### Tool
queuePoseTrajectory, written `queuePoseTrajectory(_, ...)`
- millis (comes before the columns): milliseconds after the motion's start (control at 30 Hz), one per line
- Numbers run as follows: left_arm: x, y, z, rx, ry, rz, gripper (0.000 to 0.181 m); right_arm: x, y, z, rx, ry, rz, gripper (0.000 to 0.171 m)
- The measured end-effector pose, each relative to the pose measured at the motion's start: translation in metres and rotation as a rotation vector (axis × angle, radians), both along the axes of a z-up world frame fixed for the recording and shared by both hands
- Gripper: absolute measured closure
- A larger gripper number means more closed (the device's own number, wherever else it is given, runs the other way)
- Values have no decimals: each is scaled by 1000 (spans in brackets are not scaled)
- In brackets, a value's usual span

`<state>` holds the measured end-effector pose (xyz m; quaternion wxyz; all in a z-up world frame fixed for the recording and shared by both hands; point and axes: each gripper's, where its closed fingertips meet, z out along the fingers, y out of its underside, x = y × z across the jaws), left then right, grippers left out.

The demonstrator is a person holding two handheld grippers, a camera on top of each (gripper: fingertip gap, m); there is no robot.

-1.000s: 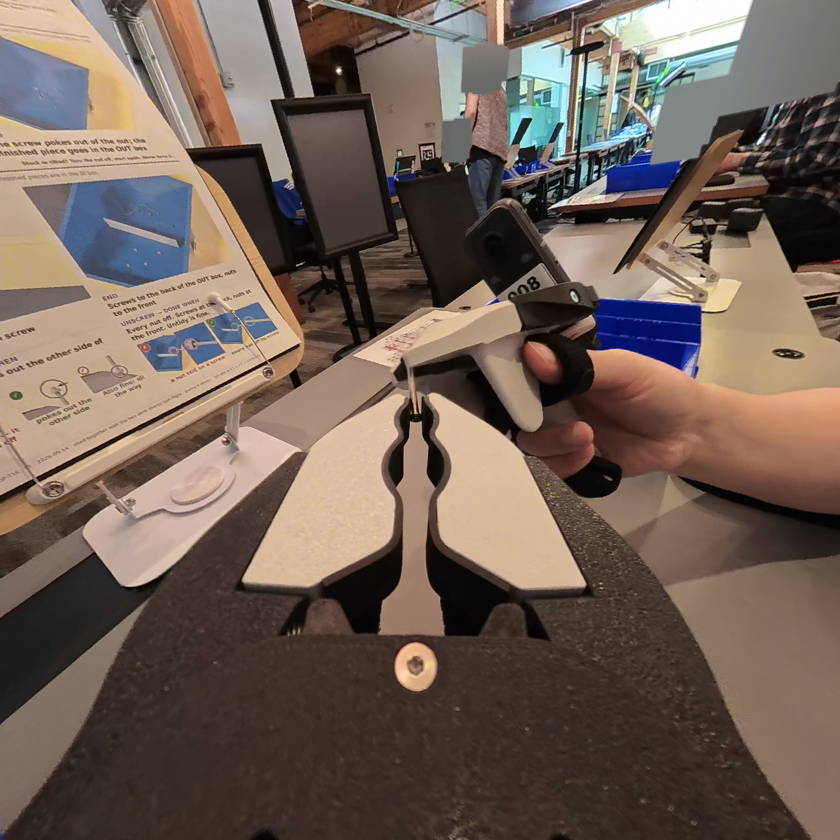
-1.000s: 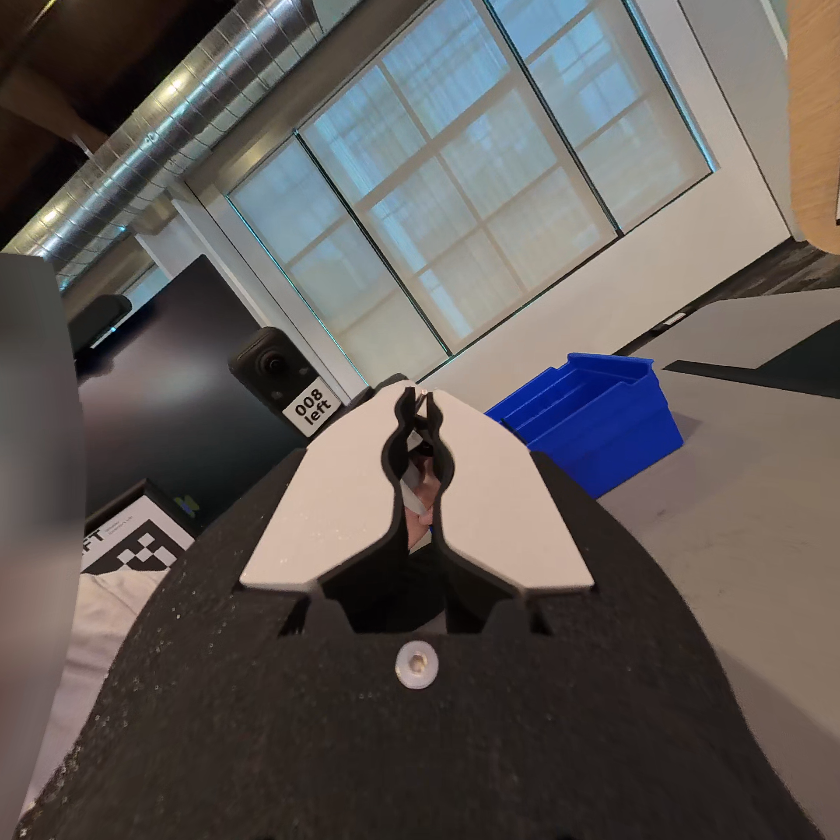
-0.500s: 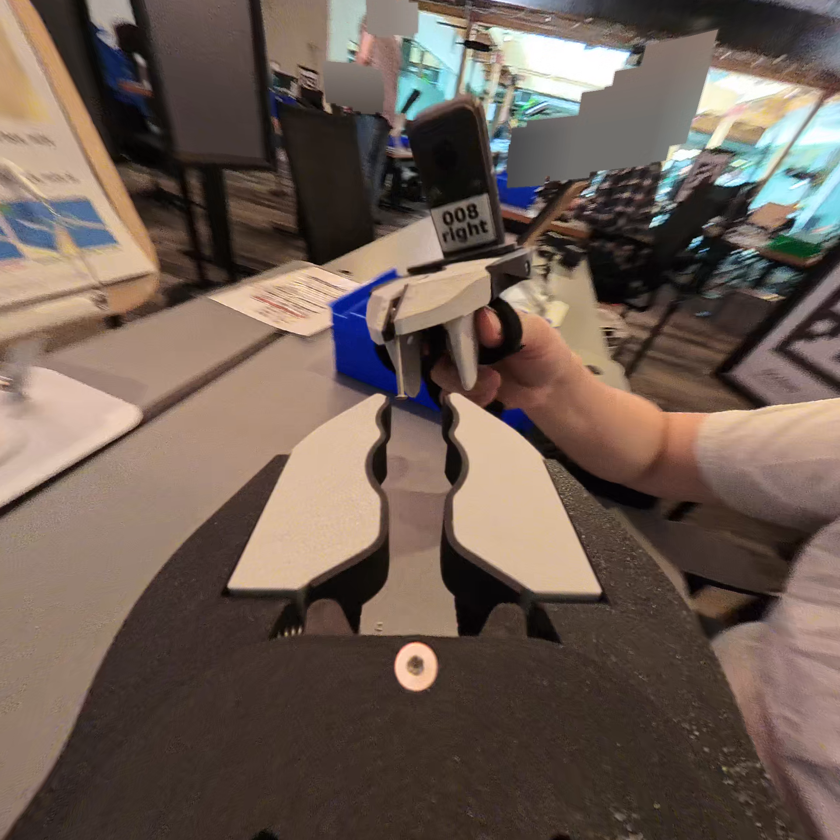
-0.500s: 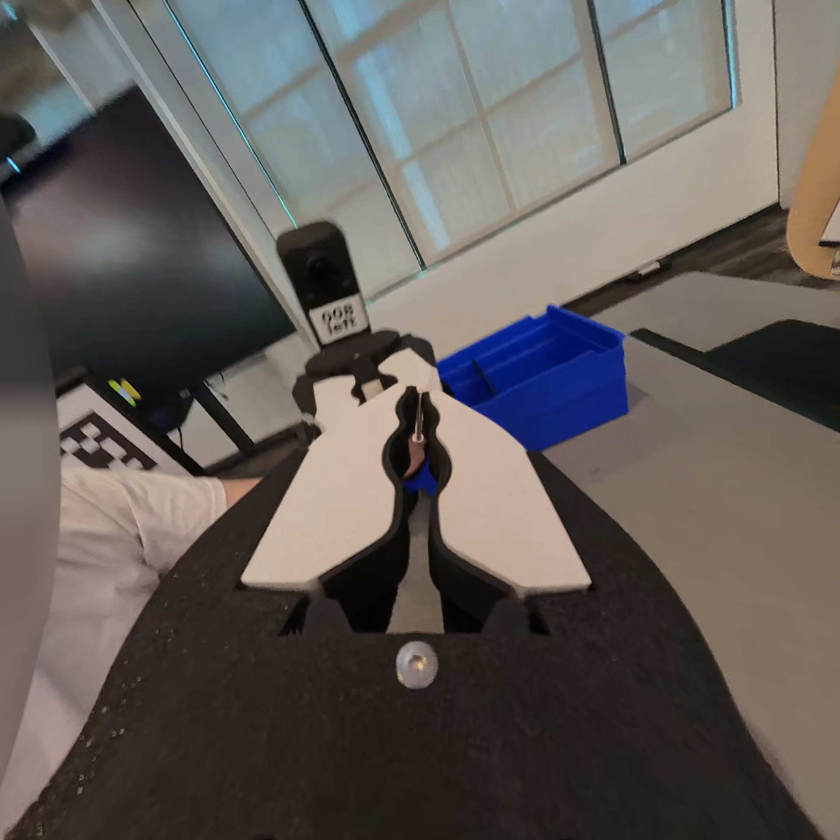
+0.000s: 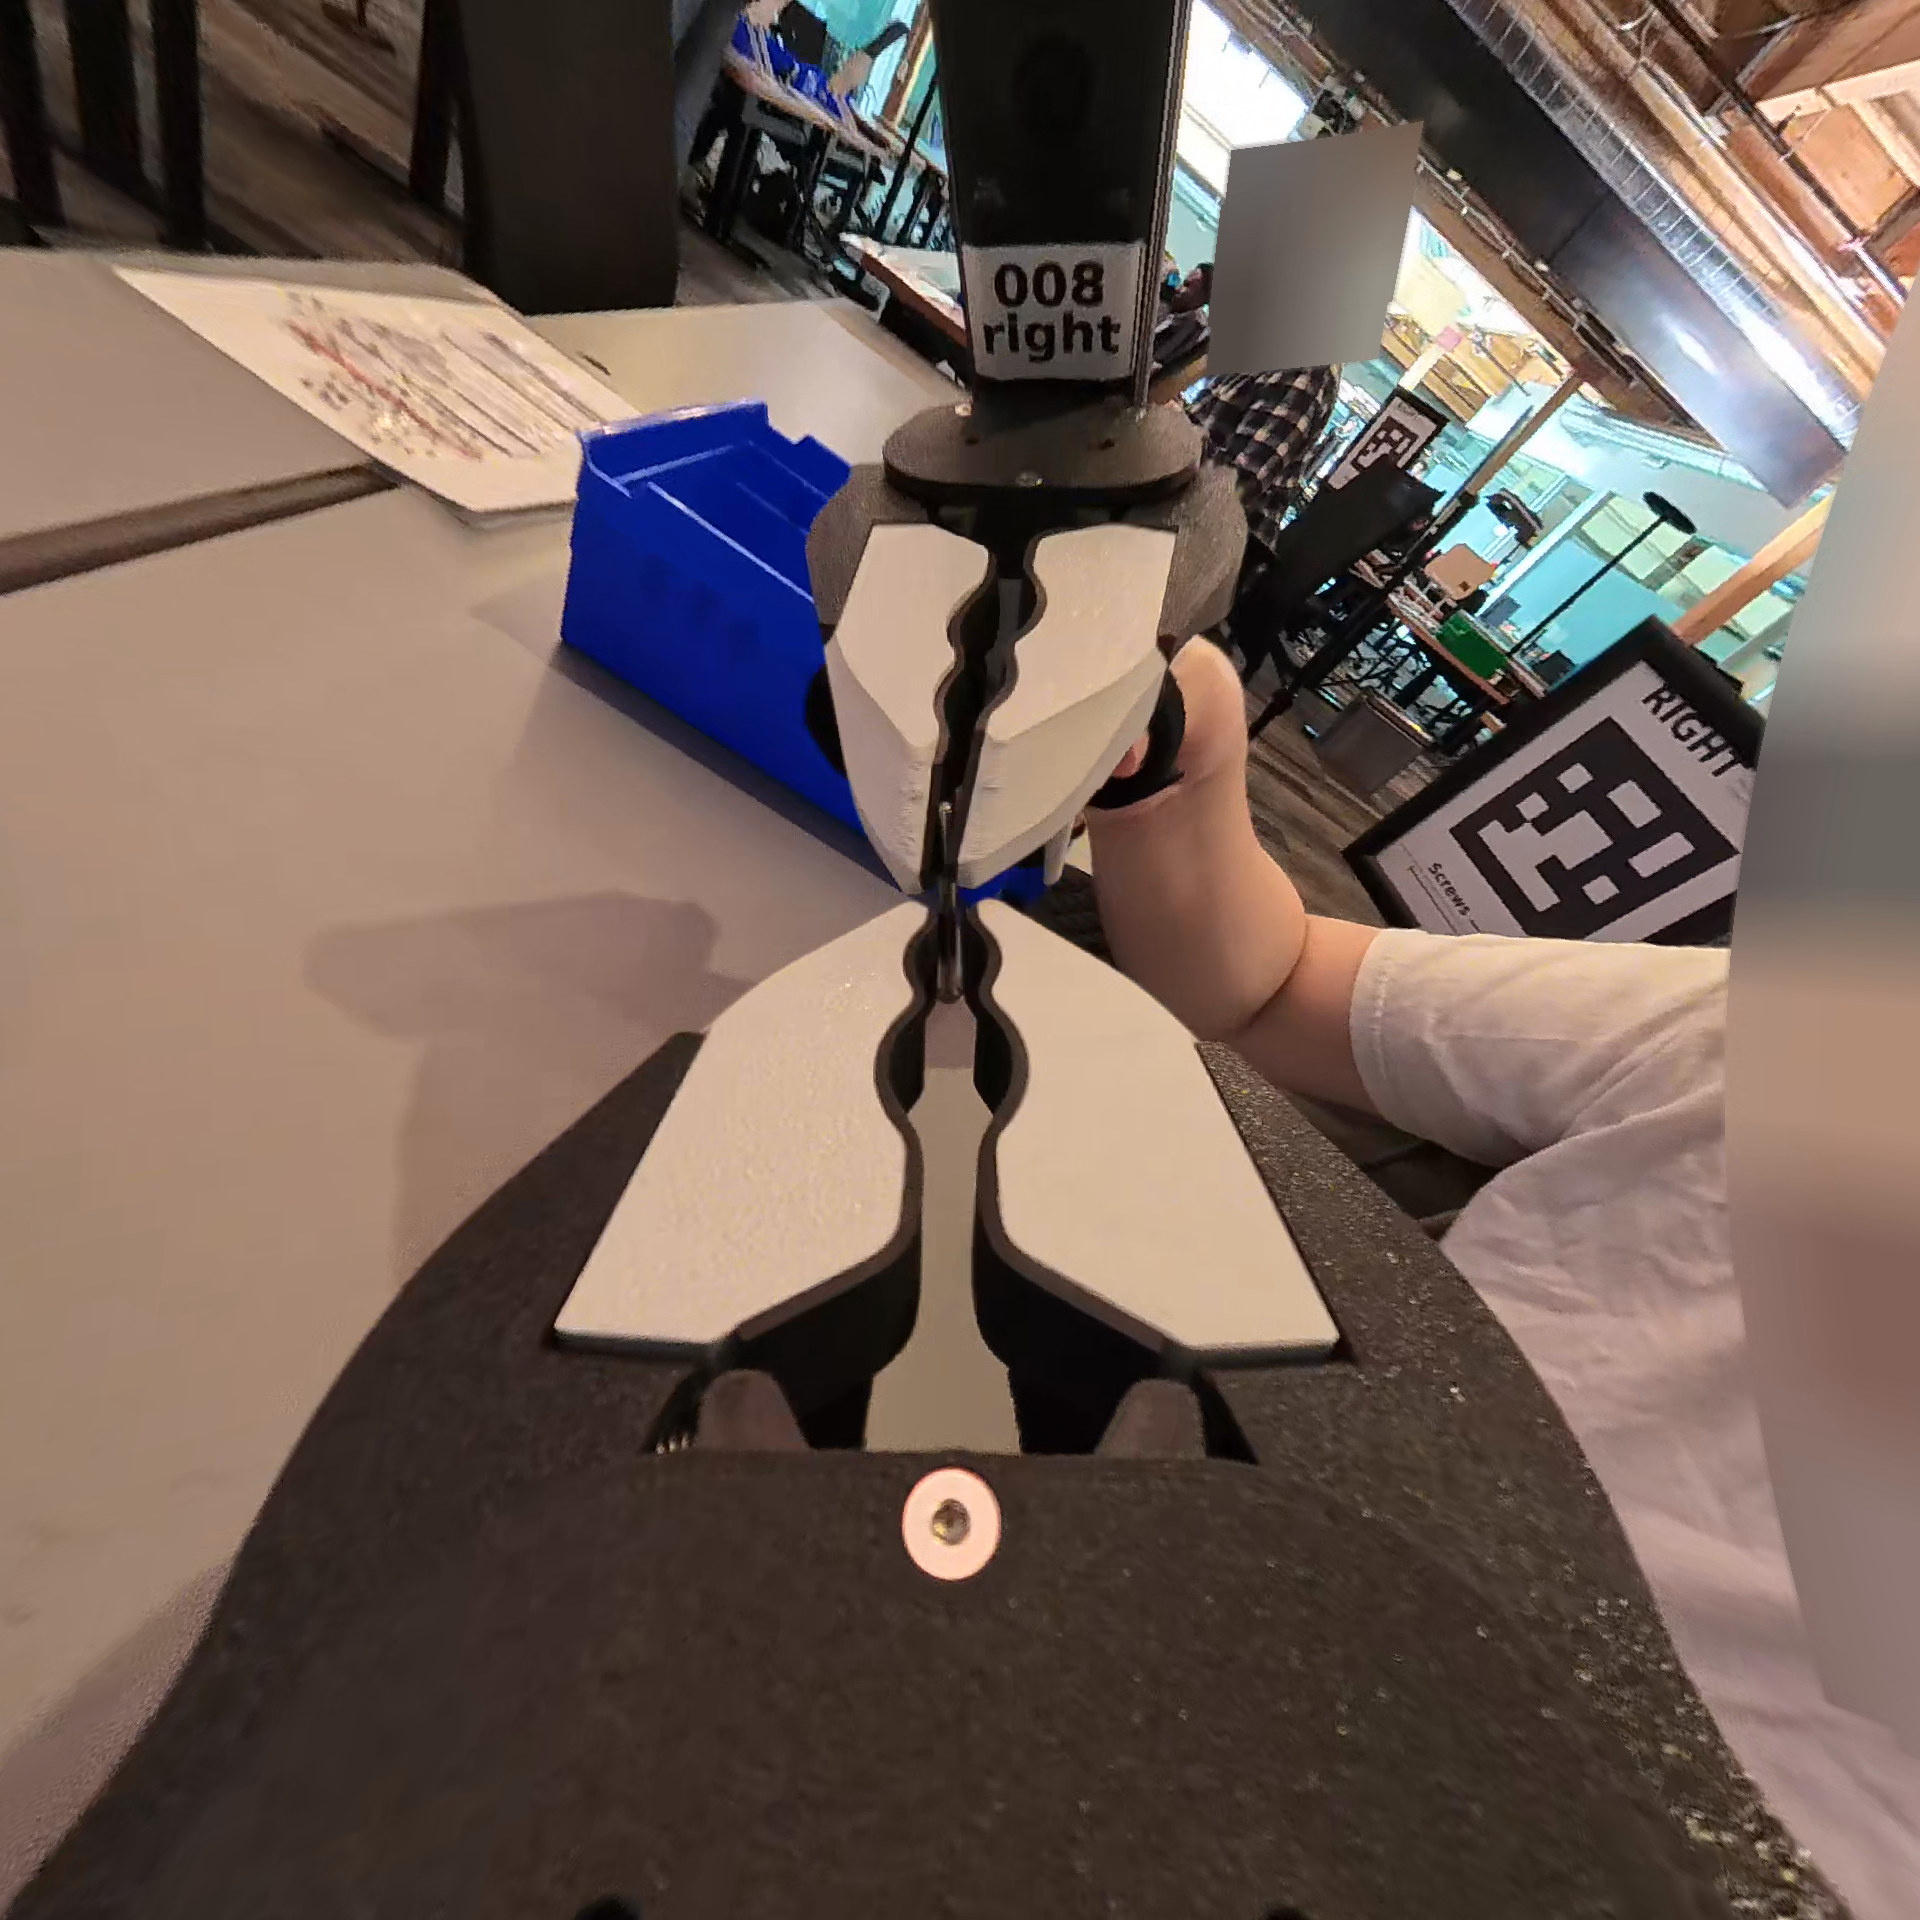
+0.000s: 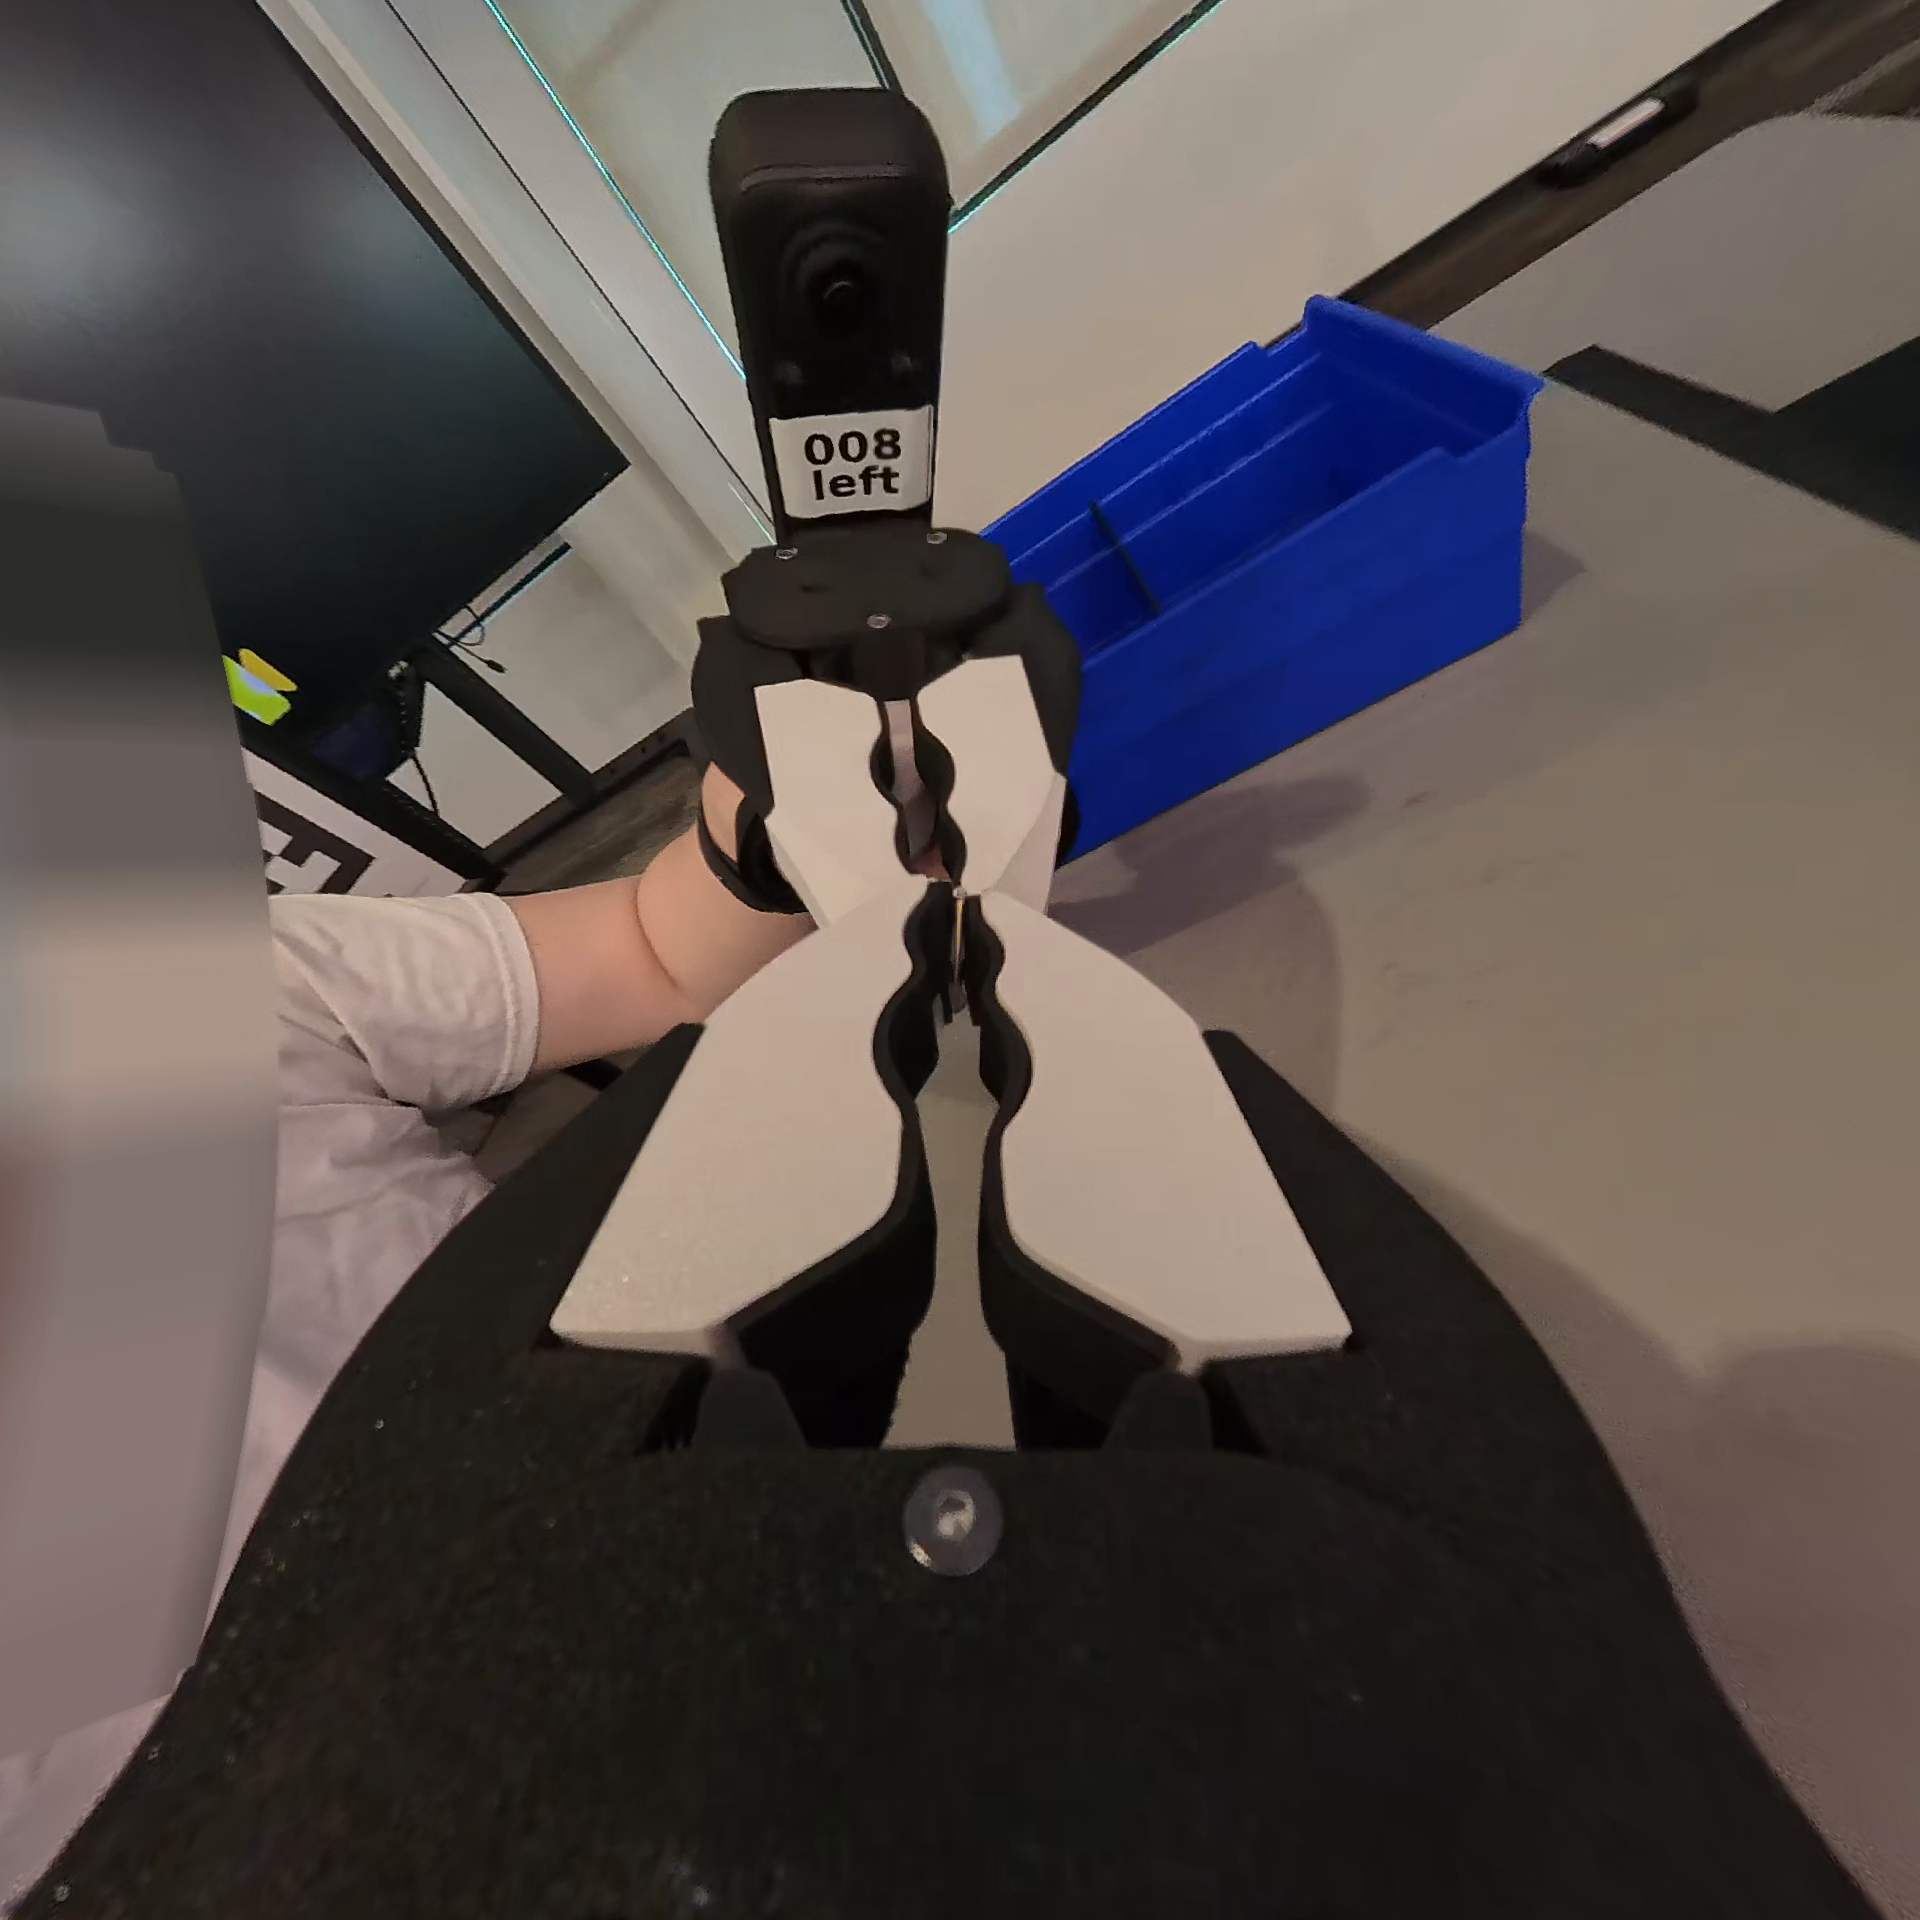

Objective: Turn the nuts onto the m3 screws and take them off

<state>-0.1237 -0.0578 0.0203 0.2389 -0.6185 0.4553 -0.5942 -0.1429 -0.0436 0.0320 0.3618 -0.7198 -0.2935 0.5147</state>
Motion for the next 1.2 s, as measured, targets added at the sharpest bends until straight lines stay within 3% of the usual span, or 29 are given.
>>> queuePoseTrajectory(333,1,-2,-17,-55,70,-42,179,3,2,-11,-50,-24,23,169)
queuePoseTrajectory(1200,1,2,-16,-67,41,-34,179,3,7,-11,-4,-9,13,164)
